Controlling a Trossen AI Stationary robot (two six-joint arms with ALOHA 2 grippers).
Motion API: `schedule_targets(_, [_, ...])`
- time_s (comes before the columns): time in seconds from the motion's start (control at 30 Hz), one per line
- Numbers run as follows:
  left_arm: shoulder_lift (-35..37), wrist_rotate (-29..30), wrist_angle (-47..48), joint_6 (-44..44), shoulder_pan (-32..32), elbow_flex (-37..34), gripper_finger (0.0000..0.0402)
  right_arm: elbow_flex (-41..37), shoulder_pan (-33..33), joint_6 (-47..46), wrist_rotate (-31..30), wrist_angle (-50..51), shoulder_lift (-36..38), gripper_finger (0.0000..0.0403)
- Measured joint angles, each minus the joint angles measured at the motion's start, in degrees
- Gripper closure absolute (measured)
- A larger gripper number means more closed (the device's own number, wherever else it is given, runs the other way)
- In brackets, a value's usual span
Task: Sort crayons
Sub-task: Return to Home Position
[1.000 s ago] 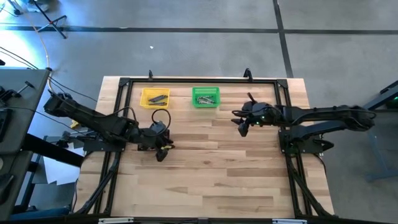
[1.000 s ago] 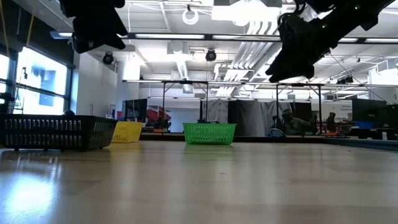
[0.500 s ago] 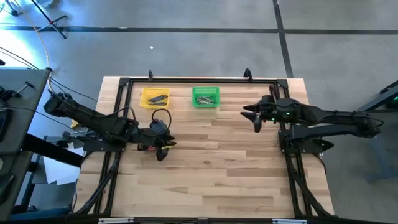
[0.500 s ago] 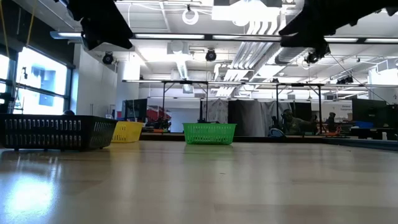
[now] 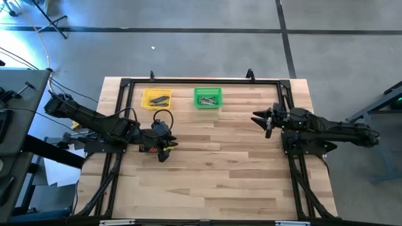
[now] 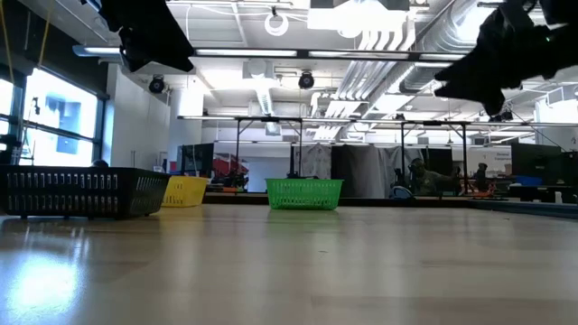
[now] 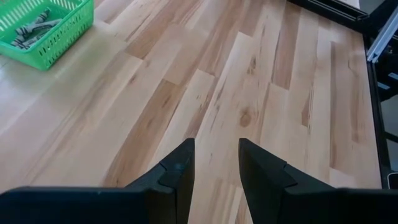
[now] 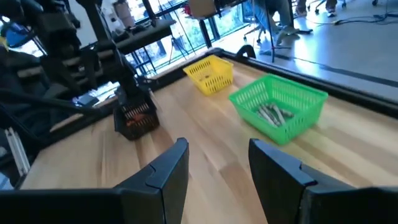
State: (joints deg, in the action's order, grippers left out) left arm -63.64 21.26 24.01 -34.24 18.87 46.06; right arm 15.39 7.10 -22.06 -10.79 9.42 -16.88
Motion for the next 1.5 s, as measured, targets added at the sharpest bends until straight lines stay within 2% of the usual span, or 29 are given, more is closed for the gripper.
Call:
schedule_targets(0.27, [0.0,0.0,0.0,-0.2,0.0,0.0,0.0291,-6.4,-0.1,0.0,0.0,7.4,10.3,0.0242])
schedule_targets(0.5, [0.0,-0.1,0.0,-1.6,0.0,0.0,0.0291,-7.9,0.0,0.0,0.3,14.5,16.6,0.0242])
schedule_targets(1.5, [0.0,-0.1,-0.3,1.1,-0.1,0.0,0.0291,-7.9,0.0,0.0,0.7,13.9,16.1,0.0242])
